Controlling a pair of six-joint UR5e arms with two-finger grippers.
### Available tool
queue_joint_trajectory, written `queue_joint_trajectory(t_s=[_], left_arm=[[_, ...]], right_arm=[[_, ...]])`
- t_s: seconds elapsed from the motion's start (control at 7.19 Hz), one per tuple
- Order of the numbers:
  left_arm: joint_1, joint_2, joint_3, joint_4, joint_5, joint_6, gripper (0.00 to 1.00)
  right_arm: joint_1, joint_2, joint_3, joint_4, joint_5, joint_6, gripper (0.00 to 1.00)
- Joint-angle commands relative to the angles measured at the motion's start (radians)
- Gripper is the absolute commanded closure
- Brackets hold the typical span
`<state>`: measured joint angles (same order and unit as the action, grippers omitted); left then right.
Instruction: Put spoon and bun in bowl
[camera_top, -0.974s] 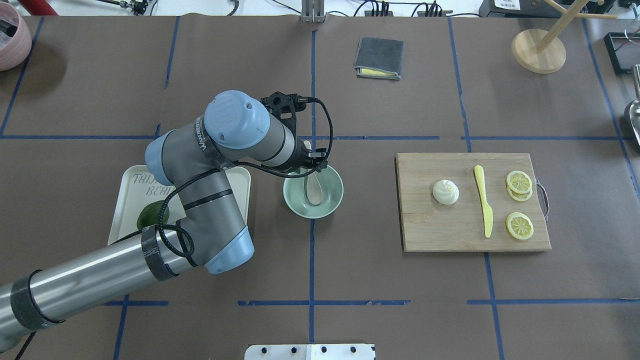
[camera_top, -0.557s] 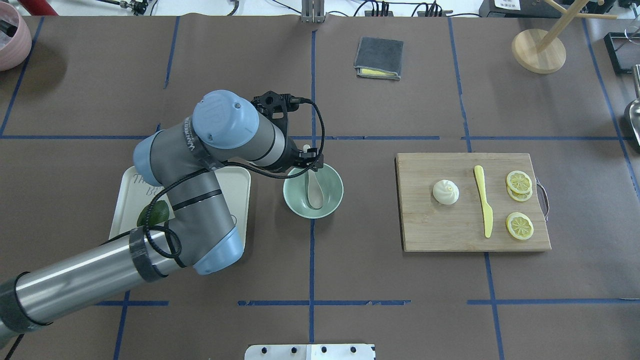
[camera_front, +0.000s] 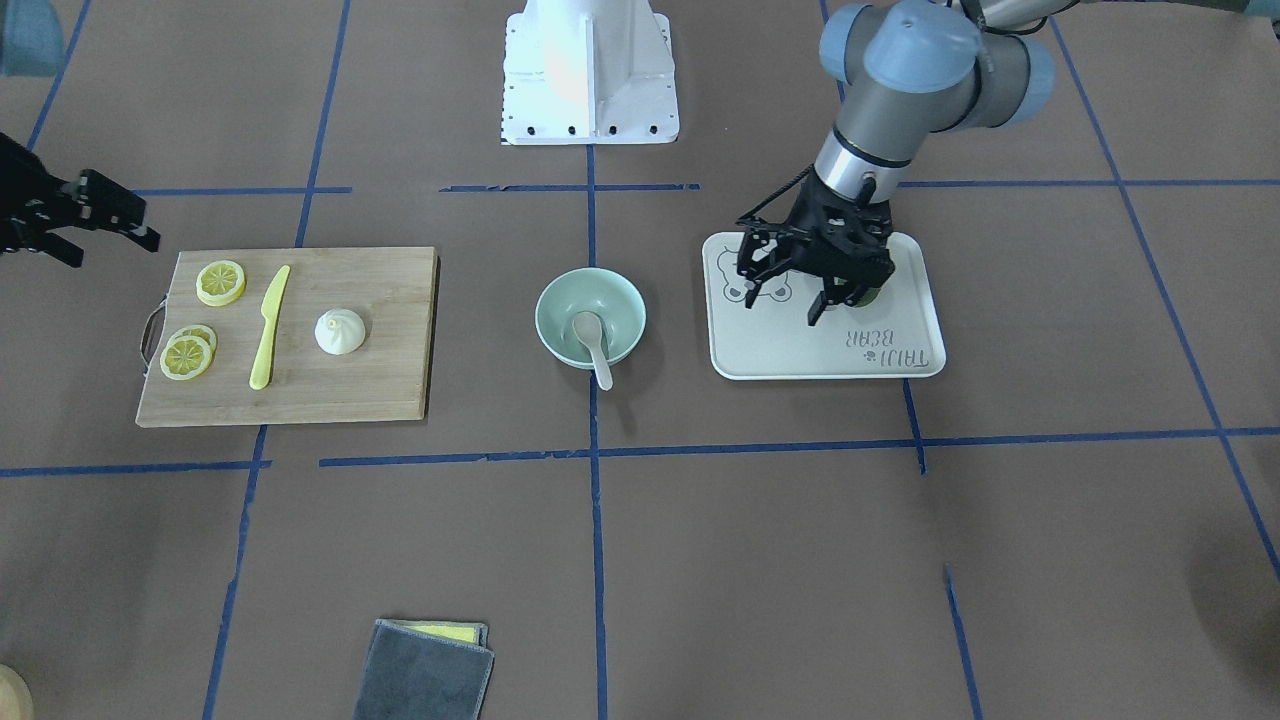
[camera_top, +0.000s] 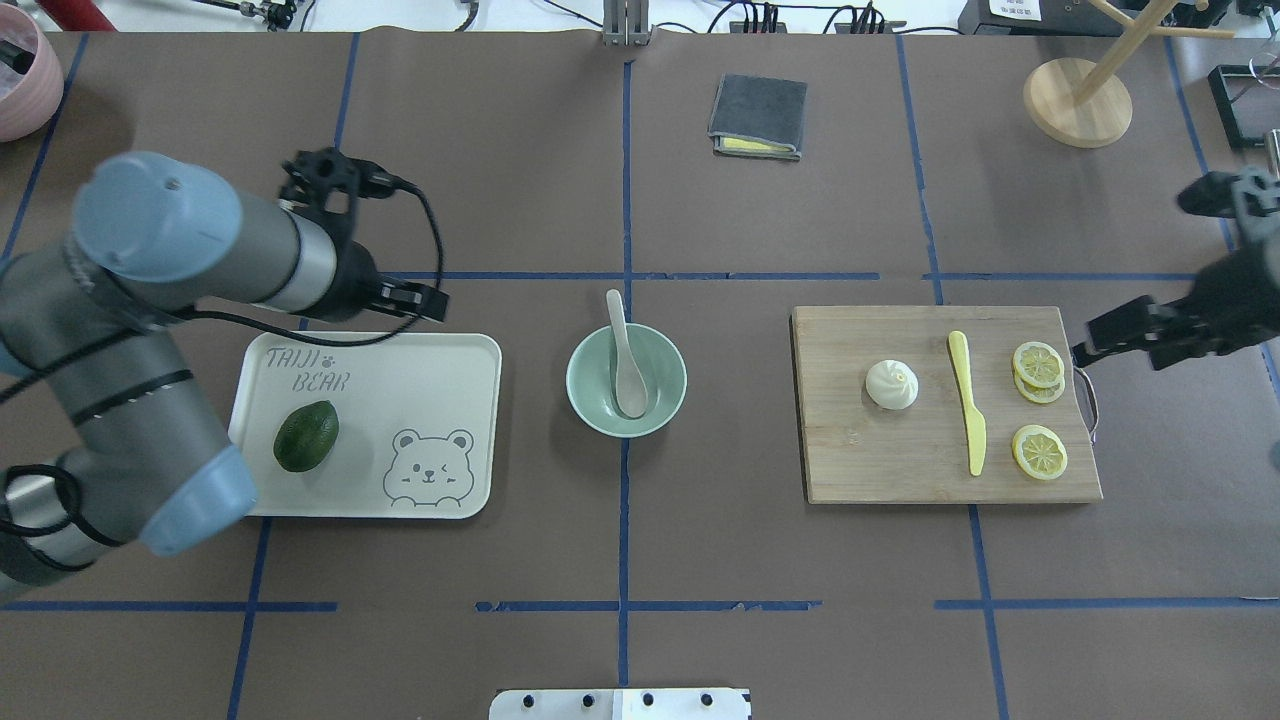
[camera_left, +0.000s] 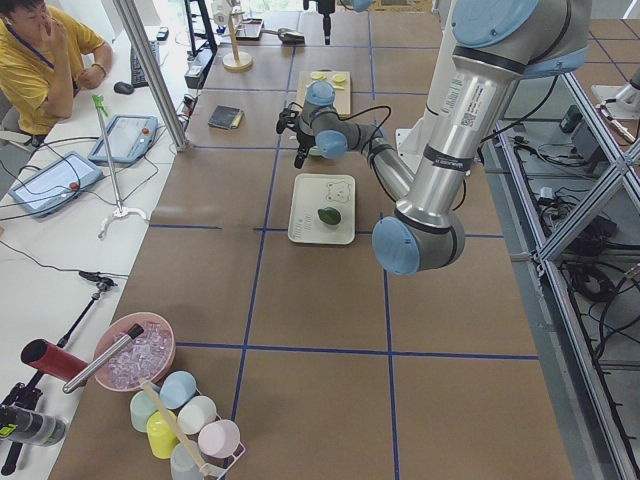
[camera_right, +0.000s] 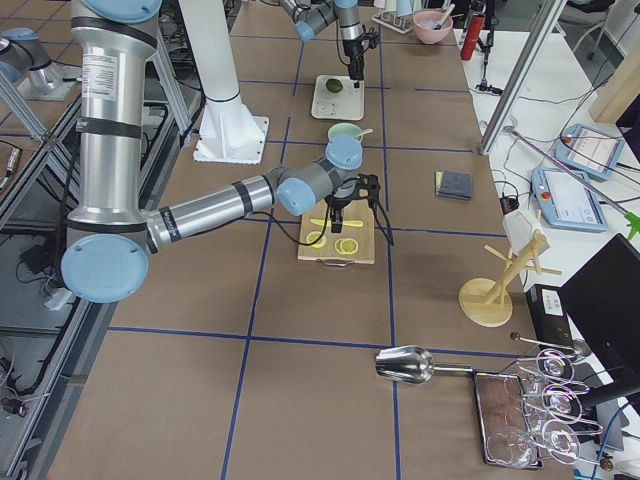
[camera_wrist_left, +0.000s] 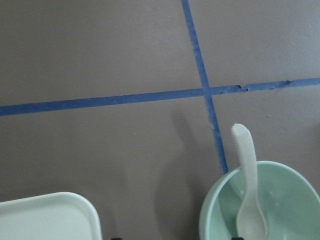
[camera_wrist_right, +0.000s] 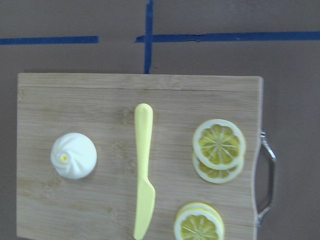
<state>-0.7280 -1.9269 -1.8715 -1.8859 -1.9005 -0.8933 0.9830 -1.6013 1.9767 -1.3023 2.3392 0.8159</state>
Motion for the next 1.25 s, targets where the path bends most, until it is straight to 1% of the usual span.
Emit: queue_joint_trajectory(t_s=[0.0,0.14,0.28,0.42,0.56,0.7,1.11], left_arm=[[-0.258,0.182,-0.064,0.001,-0.116,0.208,0.04],[-0.311,0.266,-0.077,-0.022,-0.177,0.343,0.01],[-0.312,0.276,-0.054,-0.065,-0.201,0.364,0.01],[-0.314,0.276,-0.046,-0.074,-0.213,0.363,0.01],[-0.314,0.275,-0.040,-0.073,-0.236,0.364,0.01],[-0.311,0.275,-0.037,-0.073,-0.236,0.366,0.01],[-0.309,0.270,-0.031,-0.075,-0.235,0.366,0.01]], right_arm=[[-0.246,0.182,-0.063,0.003,-0.218,0.256,0.00],[-0.291,0.242,-0.094,0.000,-0.271,0.264,0.00],[-0.321,0.251,-0.117,0.001,-0.311,0.261,0.00],[-0.345,0.271,-0.168,0.009,-0.351,0.252,0.00],[-0.348,0.312,-0.211,0.008,-0.363,0.250,0.03],[-0.343,0.307,-0.214,0.005,-0.365,0.247,0.08],[-0.325,0.304,-0.207,-0.003,-0.377,0.246,0.14]])
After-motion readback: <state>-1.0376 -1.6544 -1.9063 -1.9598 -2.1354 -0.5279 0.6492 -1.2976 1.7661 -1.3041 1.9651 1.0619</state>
